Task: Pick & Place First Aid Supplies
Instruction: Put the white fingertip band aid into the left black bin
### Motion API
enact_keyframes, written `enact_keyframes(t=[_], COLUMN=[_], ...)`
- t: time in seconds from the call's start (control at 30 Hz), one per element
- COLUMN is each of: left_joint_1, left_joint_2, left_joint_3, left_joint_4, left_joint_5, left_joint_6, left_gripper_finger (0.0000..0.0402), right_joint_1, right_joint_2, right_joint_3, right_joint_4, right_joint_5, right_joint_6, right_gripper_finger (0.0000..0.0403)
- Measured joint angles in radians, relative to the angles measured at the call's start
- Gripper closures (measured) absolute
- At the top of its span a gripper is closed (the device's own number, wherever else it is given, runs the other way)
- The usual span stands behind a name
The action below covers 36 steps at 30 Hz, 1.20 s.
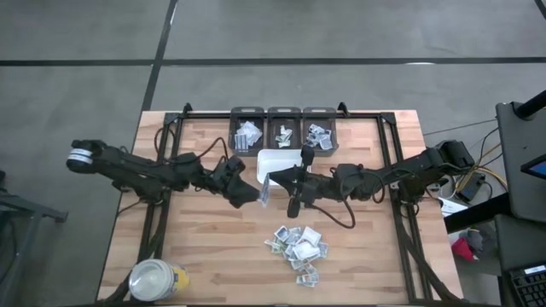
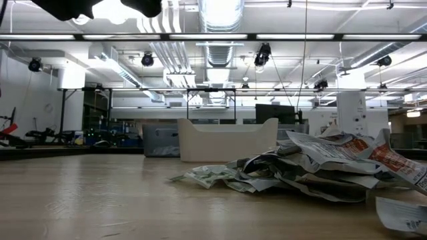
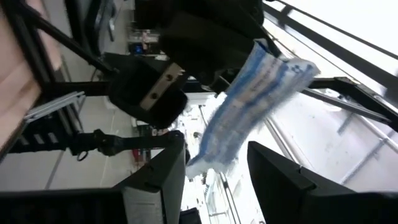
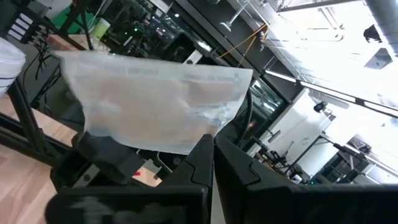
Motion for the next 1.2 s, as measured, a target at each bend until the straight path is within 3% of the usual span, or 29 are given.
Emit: enact_keyframes(t=[0.57, 1.1, 1.2], left_joint_1=[0.004, 0.009, 0.014], left_joint_2=[0.051, 0.081, 0.082], left_joint_3=[0.016, 0.016, 0.015], left_joint_4=[0.102, 0.098, 0.098], left_joint_5=[0.002, -0.012, -0.012], left_joint_6=[0.037, 0.114, 0.120], left_gripper_finger=[0.0244, 0.0392, 0.0398], right_joint_1=[-0.008, -0.017, -0.017], right_joint_2=[-0.002, -0.002, -0.002], right_joint_3=[0.000, 0.000, 0.000], right_joint_4=[0.002, 0.000, 0.000], right_joint_5=[-0.052, -0.052, -0.051], right_joint_6=[0.016, 0.019, 0.019], right_gripper_finger=[0.0395, 0.0395, 0.0395])
